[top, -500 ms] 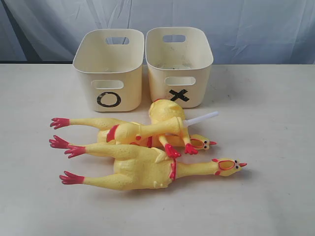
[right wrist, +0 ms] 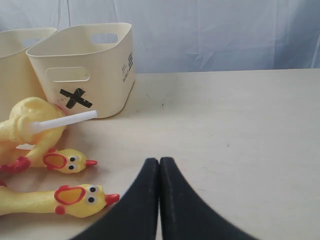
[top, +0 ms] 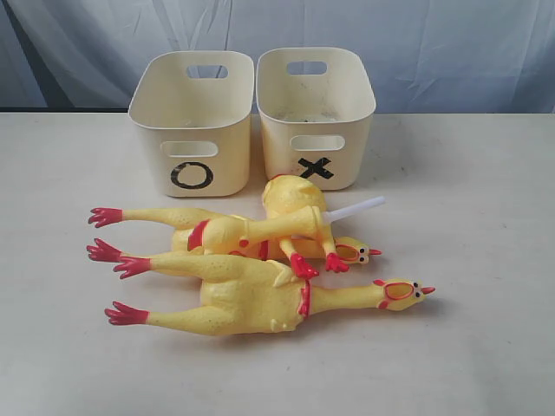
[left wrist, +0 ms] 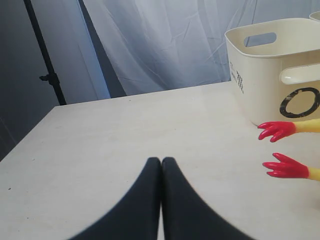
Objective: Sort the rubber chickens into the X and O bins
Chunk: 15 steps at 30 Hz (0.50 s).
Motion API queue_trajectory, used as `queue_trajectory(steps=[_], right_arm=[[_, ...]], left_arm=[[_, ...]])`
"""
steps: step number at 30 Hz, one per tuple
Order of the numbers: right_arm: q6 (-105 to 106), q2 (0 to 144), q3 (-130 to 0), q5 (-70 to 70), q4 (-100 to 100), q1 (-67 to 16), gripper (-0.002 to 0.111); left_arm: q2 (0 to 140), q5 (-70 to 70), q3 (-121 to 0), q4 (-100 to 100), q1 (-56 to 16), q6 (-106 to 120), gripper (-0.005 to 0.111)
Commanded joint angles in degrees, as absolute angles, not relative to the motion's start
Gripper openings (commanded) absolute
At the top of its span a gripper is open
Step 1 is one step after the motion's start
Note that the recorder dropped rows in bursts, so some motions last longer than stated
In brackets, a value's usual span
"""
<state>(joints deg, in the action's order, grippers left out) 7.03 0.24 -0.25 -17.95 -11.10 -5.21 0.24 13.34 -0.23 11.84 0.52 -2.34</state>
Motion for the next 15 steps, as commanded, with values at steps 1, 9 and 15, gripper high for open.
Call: queue_trajectory(steps=[1, 9, 15], right_arm=[[7.18, 0.0, 0.0, -17.61, -11.24, -5.43, 0.0], [7.18, 0.0, 0.0, -17.61, -11.24, -5.43, 0.0], [7.18, 0.0, 0.0, -14.69, -11.9, -5.43, 0.0]], left_arm=[[0.0, 13.24, 0.0, 11.65, 0.4, -2.47, 0.0], [0.0, 13.24, 0.0, 11.65, 0.4, -2.47, 0.0], [0.0, 13.24, 0.0, 11.65, 0.4, -2.47, 0.0]])
